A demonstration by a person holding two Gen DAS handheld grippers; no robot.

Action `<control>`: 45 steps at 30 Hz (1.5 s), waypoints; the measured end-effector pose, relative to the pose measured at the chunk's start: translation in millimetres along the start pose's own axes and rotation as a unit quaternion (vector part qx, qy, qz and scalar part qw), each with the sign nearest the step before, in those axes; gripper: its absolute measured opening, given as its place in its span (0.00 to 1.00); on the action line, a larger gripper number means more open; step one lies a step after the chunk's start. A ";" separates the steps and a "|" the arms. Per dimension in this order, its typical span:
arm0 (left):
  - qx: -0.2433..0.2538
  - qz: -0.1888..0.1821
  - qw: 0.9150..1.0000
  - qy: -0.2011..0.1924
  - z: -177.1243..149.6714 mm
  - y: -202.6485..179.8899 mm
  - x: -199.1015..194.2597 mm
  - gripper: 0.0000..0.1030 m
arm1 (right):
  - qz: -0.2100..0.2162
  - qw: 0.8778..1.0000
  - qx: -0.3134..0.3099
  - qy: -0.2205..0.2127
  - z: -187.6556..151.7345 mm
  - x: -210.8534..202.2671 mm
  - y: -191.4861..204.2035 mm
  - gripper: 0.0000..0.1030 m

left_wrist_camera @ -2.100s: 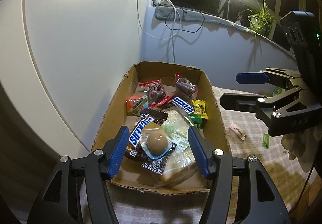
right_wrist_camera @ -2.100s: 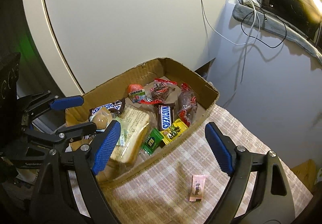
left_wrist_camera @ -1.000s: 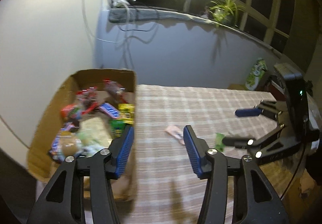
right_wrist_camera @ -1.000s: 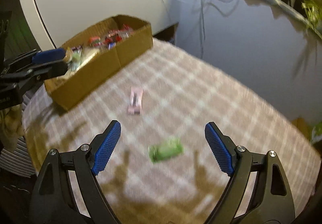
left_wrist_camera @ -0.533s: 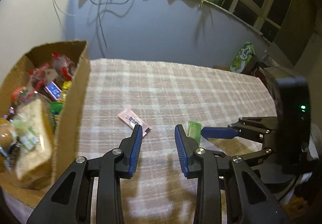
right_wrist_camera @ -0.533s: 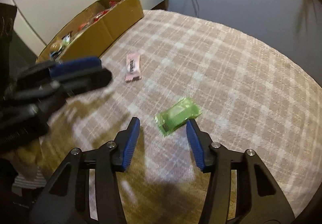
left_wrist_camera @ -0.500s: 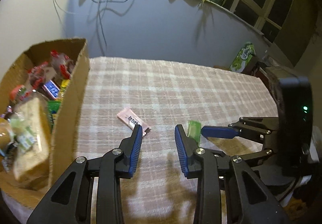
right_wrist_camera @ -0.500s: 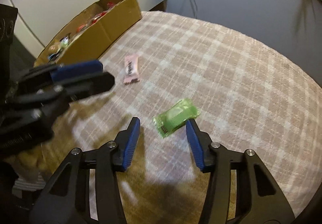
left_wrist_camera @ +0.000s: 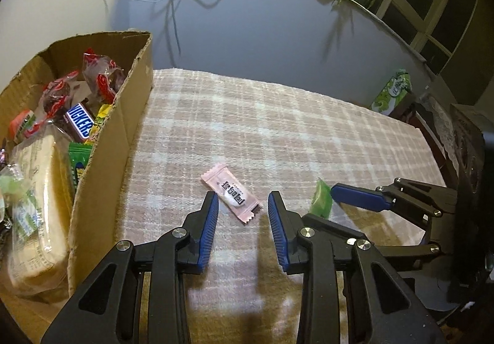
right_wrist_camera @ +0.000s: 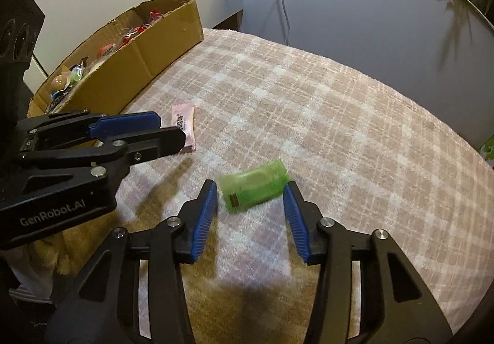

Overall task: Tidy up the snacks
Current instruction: 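Grasp the pink candy with the left tool while the right tool grasps the green candy, then carry the pink and green candies into the box and release both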

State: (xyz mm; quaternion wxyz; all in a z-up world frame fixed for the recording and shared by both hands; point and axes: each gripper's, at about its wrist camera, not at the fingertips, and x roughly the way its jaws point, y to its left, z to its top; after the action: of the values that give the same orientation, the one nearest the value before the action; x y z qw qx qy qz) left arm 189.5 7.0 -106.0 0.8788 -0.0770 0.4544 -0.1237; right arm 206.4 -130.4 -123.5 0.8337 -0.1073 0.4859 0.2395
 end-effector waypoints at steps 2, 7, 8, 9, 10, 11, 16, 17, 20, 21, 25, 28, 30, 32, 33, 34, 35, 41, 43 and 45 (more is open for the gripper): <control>-0.002 0.001 1.000 0.000 0.5 1.2 1.0 0.31 | -0.008 1.000 -0.005 -0.003 1.6 1.3 0.6 0.48; 0.004 0.003 1.000 0.006 3.8 -1.4 10.0 0.31 | -0.013 1.000 -0.017 -0.001 5.1 5.5 0.6 0.49; 0.005 0.004 1.000 0.008 3.9 -1.4 12.6 0.31 | -0.013 1.000 -0.023 0.000 5.5 6.2 1.1 0.49; 0.005 0.005 1.000 0.009 4.0 -1.2 14.6 0.31 | -0.012 1.000 -0.028 0.001 5.7 6.2 1.0 0.49; 0.008 0.009 1.000 0.009 4.5 -1.8 16.8 0.31 | -0.009 0.999 -0.030 0.001 5.9 6.3 0.4 0.49; 0.012 0.013 1.000 0.006 4.2 -2.9 17.8 0.31 | -0.006 0.999 -0.034 0.002 5.9 6.0 -0.4 0.48; 0.040 0.030 0.999 0.002 4.1 -11.0 21.9 0.31 | -0.003 0.999 -0.051 0.005 4.8 3.8 -5.4 0.39; 0.048 0.034 0.998 0.001 4.9 -12.4 22.5 0.31 | -0.001 0.998 -0.056 0.004 4.1 3.2 -5.9 0.39; 0.063 0.051 0.997 -0.003 3.8 -13.8 23.2 0.23 | 0.003 0.998 -0.062 0.004 4.0 2.7 -8.4 0.34; 0.061 0.052 0.997 -0.004 3.9 -12.0 22.6 0.20 | 0.003 0.998 -0.062 0.004 3.9 2.6 -9.1 0.31; 0.065 0.050 0.997 -0.004 4.2 -12.1 23.4 0.17 | 0.006 0.998 -0.062 0.006 2.2 1.4 -11.8 0.27; 0.070 0.049 0.996 -0.007 1.0 -14.6 21.5 0.17 | 0.007 0.998 -0.062 0.006 -0.2 0.1 -12.5 0.26; 0.070 0.047 0.996 -0.008 -1.0 -15.1 18.7 0.17 | 0.008 0.998 -0.060 0.005 -2.0 -1.7 -13.7 0.25; 0.068 0.045 0.997 -0.011 -1.6 -14.8 14.8 0.17 | 0.010 0.998 -0.055 0.004 -3.7 -3.6 -15.3 0.25; 0.067 0.043 0.997 -0.012 -1.4 -15.3 13.7 0.17 | 0.011 0.999 -0.052 0.003 -4.9 -4.9 -16.6 0.25; 0.067 0.042 0.997 -0.013 -0.9 -15.7 11.8 0.17 | 0.012 0.999 -0.050 0.002 -5.6 -5.8 -17.8 0.25; 0.069 0.041 0.997 -0.014 -1.2 -16.7 10.2 0.17 | 0.014 0.999 -0.047 0.001 -6.8 -7.4 -18.9 0.25; 0.067 0.032 0.997 -0.027 -1.9 -19.9 -5.9 0.17 | 0.016 0.999 -0.035 -0.010 -11.5 -19.0 -22.9 0.24; 0.068 0.030 0.997 -0.033 -2.2 -20.3 -13.0 0.17 | 0.017 0.999 -0.033 -0.014 -11.7 -24.5 -22.4 0.24; 0.068 0.028 0.997 -0.039 -1.9 -20.3 -20.1 0.17 | 0.018 0.999 -0.033 -0.020 -11.1 -31.4 -20.1 0.24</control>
State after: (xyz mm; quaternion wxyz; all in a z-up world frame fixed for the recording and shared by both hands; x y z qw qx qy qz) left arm 173.8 -6.7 -86.5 0.9021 -0.0091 0.4126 -0.1260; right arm 195.1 -161.6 -103.1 0.8350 -0.1208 0.4625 0.2725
